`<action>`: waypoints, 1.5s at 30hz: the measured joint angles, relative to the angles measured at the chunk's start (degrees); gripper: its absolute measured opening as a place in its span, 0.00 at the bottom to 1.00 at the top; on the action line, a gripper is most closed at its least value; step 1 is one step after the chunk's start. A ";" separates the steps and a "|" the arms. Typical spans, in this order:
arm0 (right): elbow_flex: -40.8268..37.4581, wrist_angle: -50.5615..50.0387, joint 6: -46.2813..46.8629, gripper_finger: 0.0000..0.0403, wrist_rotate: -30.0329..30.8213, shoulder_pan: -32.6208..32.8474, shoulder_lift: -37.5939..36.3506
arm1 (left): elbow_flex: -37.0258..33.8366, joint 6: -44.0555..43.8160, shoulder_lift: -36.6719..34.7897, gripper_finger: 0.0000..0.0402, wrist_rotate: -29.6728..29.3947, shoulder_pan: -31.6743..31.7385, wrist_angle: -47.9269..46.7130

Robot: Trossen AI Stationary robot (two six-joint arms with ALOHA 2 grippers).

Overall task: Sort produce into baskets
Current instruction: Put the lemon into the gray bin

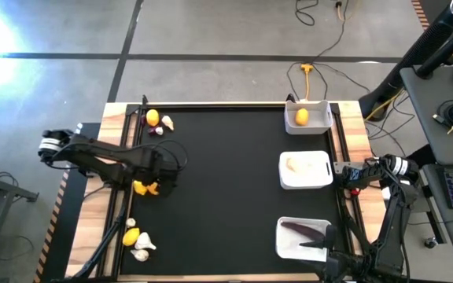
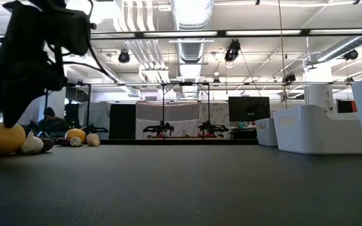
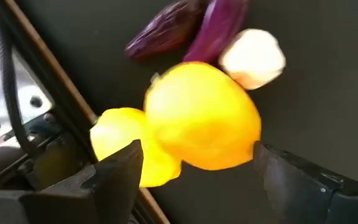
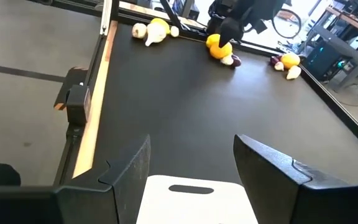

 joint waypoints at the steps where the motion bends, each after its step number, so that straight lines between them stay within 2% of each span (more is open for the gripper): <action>1: 0.00 -0.02 -0.05 0.56 0.00 0.00 0.00 | -0.44 -0.69 -0.35 0.71 -0.24 -0.02 0.13; 9: -0.14 -0.03 -1.32 0.56 -0.06 0.00 0.00 | -1.84 -4.96 0.17 0.71 -2.40 0.50 3.09; 17: -0.44 -0.02 -0.79 0.56 -1.70 0.00 0.00 | -4.46 -8.30 3.57 0.71 1.81 0.59 5.51; 25: -0.50 -0.02 -1.02 0.56 -1.66 0.00 0.00 | -5.81 -8.07 6.01 0.71 2.62 0.59 11.76; 30: -0.50 -0.02 -1.04 0.56 -1.64 0.00 0.00 | -4.19 -6.59 6.57 0.63 4.24 0.55 11.58; 34: -0.50 -0.04 -1.29 0.56 -1.53 0.00 0.00 | 2.05 -6.08 5.99 0.55 5.31 -0.40 11.54; 36: -0.50 -0.06 -1.57 0.56 -1.49 0.00 0.00 | 6.54 -5.95 6.02 0.55 2.58 -1.05 11.63; 40: -0.66 -0.10 -1.57 0.56 -1.49 0.00 0.00 | 14.44 -4.76 7.83 0.57 -7.91 -1.64 15.72; 45: -1.41 -0.06 -0.74 0.56 -1.51 0.00 0.00 | 18.52 -6.31 14.66 0.62 -17.39 -0.49 24.11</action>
